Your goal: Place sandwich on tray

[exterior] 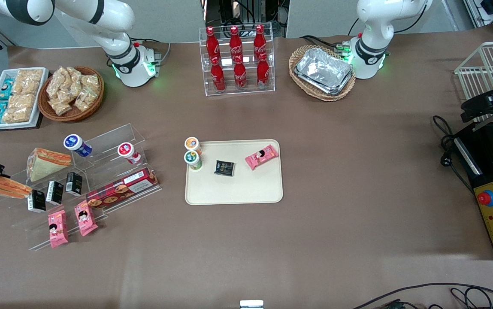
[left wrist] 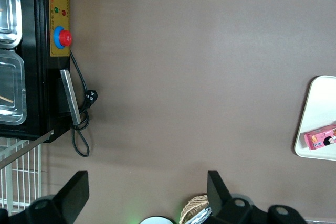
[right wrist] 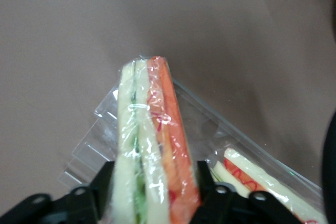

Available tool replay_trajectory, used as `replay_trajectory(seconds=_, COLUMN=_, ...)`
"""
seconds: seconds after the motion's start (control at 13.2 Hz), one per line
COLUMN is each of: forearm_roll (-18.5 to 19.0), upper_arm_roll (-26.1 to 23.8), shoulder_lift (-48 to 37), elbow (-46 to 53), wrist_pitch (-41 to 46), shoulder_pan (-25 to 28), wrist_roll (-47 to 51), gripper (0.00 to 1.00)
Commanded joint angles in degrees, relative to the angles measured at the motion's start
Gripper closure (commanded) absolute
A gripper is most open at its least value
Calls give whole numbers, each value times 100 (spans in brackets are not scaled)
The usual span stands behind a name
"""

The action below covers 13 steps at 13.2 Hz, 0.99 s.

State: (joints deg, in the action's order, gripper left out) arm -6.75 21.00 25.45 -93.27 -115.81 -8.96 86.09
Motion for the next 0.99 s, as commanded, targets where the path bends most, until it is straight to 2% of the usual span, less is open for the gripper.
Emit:
replay_trajectory(seconds=0.0, forearm_roll=-169, upper_arm_roll=19, shoulder_lift=100, elbow=81, wrist_pitch=-108, shoulder_pan=8, wrist_roll=-101, gripper=43)
replay_trajectory(seconds=0.15, forearm_roll=-151, upper_arm_roll=19, shoulder_lift=100, elbow=81, wrist_pitch=-108, shoulder_pan=78, wrist_roll=-101, gripper=87)
replay_trajectory(seconds=0.23, forearm_roll=-134, upper_arm_roll=19, shoulder_lift=91, elbow=81, wrist_pitch=-108, shoulder_pan=70, wrist_roll=-110, gripper=94)
replay_trajectory(seconds=0.38, forearm_roll=-116, upper_arm_roll=27, shoulder_lift=13, elbow=107, wrist_pitch=-56, shoulder_pan=61, wrist_roll=-249, gripper=100)
replay_trajectory(seconds=0.91, forearm_roll=-116, upper_arm_roll=27, shoulder_lift=-962, elbow=195, wrist_pitch=751, shoulder_pan=61, wrist_roll=-821, gripper=100)
